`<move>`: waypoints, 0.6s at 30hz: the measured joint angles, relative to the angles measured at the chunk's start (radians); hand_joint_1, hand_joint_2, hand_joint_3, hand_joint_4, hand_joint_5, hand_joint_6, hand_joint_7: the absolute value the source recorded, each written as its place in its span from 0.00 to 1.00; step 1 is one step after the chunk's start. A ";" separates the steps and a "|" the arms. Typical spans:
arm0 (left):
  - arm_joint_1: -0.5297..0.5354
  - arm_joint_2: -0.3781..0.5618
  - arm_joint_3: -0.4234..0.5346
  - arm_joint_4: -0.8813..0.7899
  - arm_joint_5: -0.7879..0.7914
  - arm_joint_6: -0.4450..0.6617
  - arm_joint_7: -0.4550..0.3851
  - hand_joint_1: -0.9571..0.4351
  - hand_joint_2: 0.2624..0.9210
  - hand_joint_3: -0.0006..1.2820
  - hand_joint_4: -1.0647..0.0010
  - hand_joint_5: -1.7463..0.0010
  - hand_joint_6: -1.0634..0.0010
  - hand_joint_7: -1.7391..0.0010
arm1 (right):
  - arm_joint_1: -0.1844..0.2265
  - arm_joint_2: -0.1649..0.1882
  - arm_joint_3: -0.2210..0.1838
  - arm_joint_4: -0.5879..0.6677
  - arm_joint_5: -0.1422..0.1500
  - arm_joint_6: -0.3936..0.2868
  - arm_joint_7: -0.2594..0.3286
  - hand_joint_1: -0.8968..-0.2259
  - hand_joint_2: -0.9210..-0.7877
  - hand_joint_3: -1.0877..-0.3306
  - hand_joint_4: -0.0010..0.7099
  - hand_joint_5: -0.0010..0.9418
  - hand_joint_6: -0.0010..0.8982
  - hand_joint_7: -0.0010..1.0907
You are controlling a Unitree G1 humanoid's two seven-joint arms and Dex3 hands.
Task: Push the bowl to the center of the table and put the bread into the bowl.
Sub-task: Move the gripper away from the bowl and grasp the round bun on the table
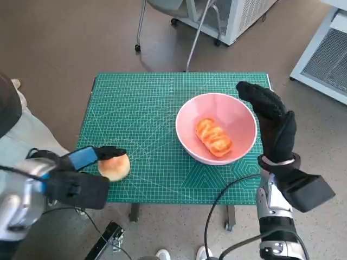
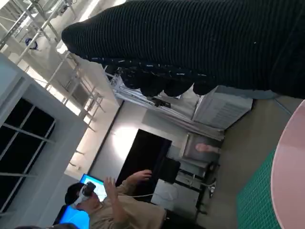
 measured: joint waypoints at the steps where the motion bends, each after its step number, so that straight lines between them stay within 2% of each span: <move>1: -0.005 -0.005 -0.008 0.018 0.008 -0.008 0.013 0.74 0.88 0.02 0.73 0.99 0.61 0.98 | 0.001 0.000 0.000 0.000 0.000 0.000 0.000 0.50 0.00 0.49 0.51 0.00 0.07 0.72; 5: -0.034 -0.028 -0.042 0.106 0.045 -0.051 0.079 0.75 0.92 0.03 0.67 0.97 0.55 0.97 | 0.003 0.000 -0.003 -0.001 0.000 0.000 0.000 0.51 0.00 0.50 0.51 0.00 0.07 0.72; 11: -0.082 -0.054 -0.084 0.246 0.082 -0.145 0.189 0.75 0.98 0.04 0.45 0.93 0.36 0.90 | 0.003 0.000 -0.005 -0.001 0.000 -0.003 0.000 0.51 0.00 0.50 0.51 0.00 0.08 0.71; 12: -0.090 -0.055 -0.089 0.266 0.085 -0.161 0.209 0.74 0.98 0.06 0.45 0.80 0.38 0.78 | 0.003 -0.001 -0.005 -0.001 0.000 -0.003 0.000 0.51 0.00 0.50 0.52 0.00 0.08 0.71; 13: -0.099 -0.057 -0.096 0.291 0.090 -0.177 0.228 0.72 0.99 0.09 0.48 0.59 0.44 0.58 | 0.004 -0.001 -0.005 -0.001 0.000 -0.004 0.000 0.51 0.00 0.49 0.52 0.00 0.08 0.70; 14: -0.106 -0.058 -0.099 0.309 0.099 -0.190 0.246 0.71 0.99 0.10 0.46 0.46 0.46 0.49 | 0.004 -0.001 -0.005 -0.001 0.000 -0.004 0.000 0.51 0.00 0.49 0.52 0.00 0.08 0.70; 15: -0.112 -0.059 -0.102 0.326 0.104 -0.202 0.263 0.70 0.99 0.11 0.45 0.38 0.47 0.43 | 0.004 -0.001 -0.005 -0.001 0.000 -0.005 0.000 0.51 0.00 0.49 0.52 0.00 0.08 0.70; 16: -0.117 -0.060 -0.104 0.338 0.106 -0.211 0.276 0.70 0.98 0.11 0.44 0.31 0.45 0.42 | 0.004 -0.001 -0.005 -0.001 0.000 -0.005 0.001 0.51 0.00 0.49 0.52 0.00 0.08 0.70; 18: -0.121 -0.060 -0.103 0.345 0.106 -0.226 0.290 0.69 0.97 0.12 0.43 0.26 0.42 0.42 | 0.005 -0.001 -0.006 -0.001 0.001 -0.005 0.003 0.51 0.00 0.50 0.52 0.01 0.08 0.70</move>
